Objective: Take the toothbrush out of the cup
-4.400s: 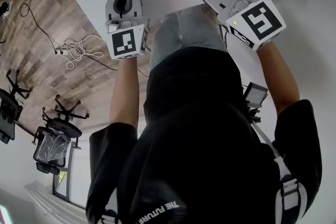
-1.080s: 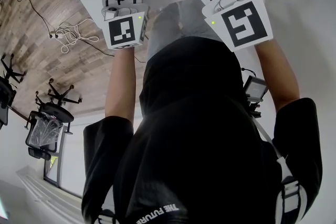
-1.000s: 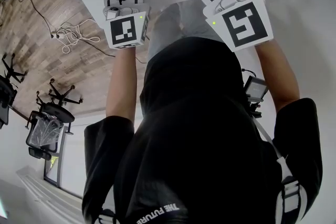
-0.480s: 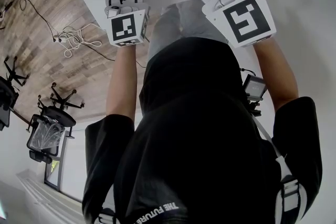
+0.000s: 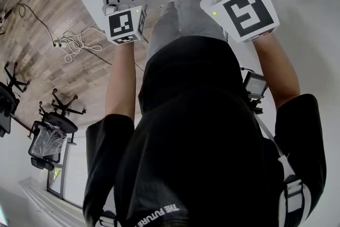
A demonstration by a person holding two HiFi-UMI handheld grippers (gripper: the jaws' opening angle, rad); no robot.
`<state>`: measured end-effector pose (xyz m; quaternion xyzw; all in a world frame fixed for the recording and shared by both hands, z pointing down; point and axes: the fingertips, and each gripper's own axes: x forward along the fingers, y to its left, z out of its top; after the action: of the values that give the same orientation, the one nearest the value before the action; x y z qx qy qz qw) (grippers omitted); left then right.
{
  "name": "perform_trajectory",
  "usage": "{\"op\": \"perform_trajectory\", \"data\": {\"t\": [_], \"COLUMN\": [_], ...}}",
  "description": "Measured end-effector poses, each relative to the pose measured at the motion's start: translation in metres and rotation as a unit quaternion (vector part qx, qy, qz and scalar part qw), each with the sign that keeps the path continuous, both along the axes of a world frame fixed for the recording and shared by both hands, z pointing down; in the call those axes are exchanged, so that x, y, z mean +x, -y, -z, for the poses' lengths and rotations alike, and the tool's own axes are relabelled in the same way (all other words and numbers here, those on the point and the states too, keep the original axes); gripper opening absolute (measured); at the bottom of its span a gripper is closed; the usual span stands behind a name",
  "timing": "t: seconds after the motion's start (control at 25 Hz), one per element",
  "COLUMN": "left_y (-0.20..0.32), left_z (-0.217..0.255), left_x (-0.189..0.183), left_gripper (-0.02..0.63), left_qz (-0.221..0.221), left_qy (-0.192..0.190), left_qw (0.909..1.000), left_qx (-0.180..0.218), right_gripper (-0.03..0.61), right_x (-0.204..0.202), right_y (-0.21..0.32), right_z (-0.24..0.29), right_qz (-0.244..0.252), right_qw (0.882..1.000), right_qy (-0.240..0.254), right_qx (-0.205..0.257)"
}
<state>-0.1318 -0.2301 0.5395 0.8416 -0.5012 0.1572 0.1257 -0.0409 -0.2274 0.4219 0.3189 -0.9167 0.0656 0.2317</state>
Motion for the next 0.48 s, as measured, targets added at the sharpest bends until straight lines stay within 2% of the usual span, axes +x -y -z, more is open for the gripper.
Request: {"op": "perform_trajectory", "data": {"t": [0.48], "left_y": [-0.01], "left_z": [-0.007], "left_x": [0.008], "left_gripper": [0.018], "left_qz": [0.002], "left_qy": [0.015], "left_qw": [0.9999], "left_qx": [-0.005], "right_gripper": [0.046], "right_x": [0.013], "right_y": [-0.007], "right_z": [0.017], "right_qz": [-0.017], "right_qw": [0.999], "right_qy": [0.029], "right_qx": [-0.001]}}
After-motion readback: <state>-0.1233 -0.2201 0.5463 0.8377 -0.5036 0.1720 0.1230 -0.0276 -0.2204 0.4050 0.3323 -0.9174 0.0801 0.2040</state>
